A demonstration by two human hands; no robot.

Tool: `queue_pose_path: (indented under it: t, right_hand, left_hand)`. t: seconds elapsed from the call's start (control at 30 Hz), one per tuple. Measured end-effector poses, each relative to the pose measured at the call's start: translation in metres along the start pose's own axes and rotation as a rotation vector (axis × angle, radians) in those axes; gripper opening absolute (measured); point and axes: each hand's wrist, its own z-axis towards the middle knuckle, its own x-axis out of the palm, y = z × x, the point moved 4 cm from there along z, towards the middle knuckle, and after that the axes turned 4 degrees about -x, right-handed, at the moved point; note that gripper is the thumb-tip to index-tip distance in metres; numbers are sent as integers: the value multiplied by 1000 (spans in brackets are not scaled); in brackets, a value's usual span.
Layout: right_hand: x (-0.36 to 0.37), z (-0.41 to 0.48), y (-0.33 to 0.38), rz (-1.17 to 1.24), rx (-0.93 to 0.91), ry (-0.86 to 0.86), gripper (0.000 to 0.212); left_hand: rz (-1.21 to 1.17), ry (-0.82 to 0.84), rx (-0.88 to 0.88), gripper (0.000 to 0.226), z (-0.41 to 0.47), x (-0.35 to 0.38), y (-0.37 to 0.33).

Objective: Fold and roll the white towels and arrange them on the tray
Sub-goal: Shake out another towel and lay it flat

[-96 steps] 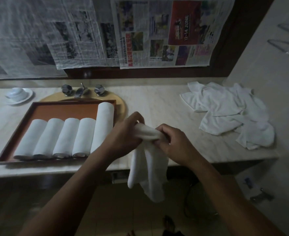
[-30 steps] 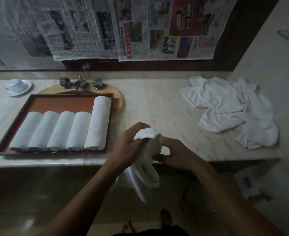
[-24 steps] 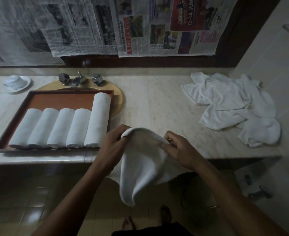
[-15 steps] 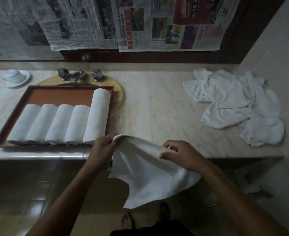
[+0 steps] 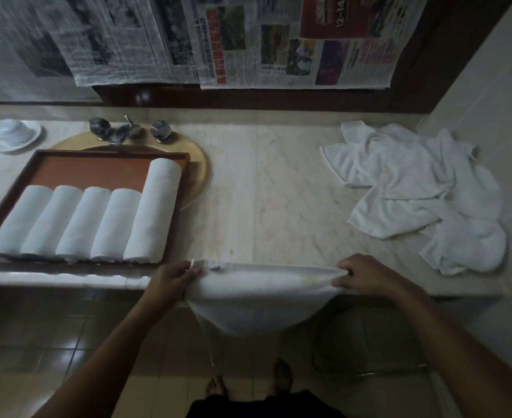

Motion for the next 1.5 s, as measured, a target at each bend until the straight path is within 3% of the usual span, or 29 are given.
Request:
queue_pose_path:
  t: [0.17,0.27,0.37,0.83,1.0,1.2,1.33,1.5]
  right_hand:
    - [-45,31,3,105,29,-252,35]
    - [-80,48,6,203,34,-386,22]
    - [-121,67,12,206,10,-493,25]
    - [-267,235,15,319,94,-702,27]
    - [-280,304,-6,348,174,-753,21]
    - [-259,369,-37,326,316,-739,32]
    - [-244,394,-36,248,353,-735,24]
    - [-233,411,-45,320,322,-895,14]
  left_hand:
    - [10,-74,75,44,51,-9,-42]
    - [-55,-112,107,23,75,-14,-83]
    - [-69,-178,149,12,99,-21,-121]
    - [66,-312,212,27,323,-70,-229]
    - [53,-315,173,26,394,-61,-241]
    - [170,-373,49,24,458,-35,-221]
    - [204,-424,-7,23,484,-18,-205]
    - [222,-509,51,22,490,-6,-198]
